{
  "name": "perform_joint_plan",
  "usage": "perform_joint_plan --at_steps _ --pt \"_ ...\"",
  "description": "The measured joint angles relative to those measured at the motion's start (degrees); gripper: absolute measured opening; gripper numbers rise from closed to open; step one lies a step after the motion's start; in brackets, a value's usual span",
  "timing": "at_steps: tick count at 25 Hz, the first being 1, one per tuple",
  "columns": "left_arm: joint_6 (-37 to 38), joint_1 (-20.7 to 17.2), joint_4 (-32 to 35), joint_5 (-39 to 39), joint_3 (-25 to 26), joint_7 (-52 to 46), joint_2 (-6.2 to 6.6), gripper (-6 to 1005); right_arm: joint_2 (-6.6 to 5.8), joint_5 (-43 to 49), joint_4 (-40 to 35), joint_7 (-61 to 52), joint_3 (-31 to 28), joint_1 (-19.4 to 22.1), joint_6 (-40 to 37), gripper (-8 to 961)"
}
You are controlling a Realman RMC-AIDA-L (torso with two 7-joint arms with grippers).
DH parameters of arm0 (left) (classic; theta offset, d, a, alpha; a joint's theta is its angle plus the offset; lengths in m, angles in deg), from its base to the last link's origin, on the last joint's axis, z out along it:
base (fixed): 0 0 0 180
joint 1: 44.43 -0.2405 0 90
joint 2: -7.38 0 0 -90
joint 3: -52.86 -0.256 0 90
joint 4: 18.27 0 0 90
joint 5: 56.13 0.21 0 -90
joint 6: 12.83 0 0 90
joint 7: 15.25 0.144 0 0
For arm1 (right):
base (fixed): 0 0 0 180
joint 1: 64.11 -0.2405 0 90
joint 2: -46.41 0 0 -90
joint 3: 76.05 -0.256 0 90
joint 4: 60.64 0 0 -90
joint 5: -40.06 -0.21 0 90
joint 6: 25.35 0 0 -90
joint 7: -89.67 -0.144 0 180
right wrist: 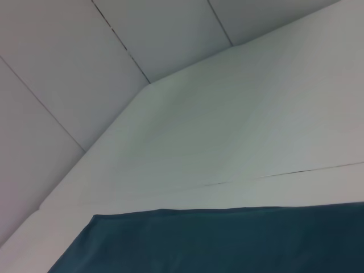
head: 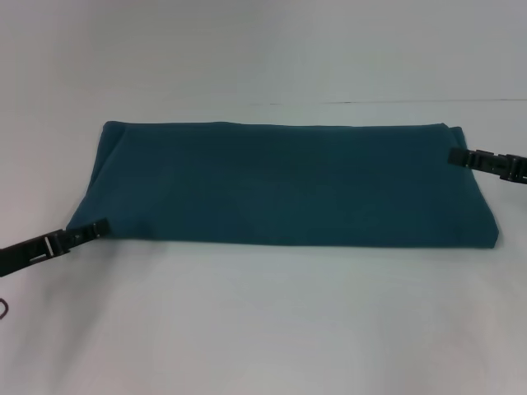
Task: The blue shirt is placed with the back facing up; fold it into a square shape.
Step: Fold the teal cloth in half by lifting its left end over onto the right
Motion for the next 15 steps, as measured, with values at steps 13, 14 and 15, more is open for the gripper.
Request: perform_joint_plan --at_steps 13,14,15 --pt "-4.54 1.53 -2.58 2.72 -0.36 -2.07 0.27 855 -0.05 -0.02 -0.2 -0.35 0.0 -0.27 1.37 809" --pt "-4.88 1.62 -2.67 2.85 -0.4 -2.13 0.28 855 -0.06 -0.02 -0.24 -0.47 0.0 -0.28 1.41 809" --pt "-5.2 1.71 -2.83 2.94 -0.44 -2.17 0.28 855 -0.07 -0.02 -0.27 -0.58 0.0 -0.28 1.45 809"
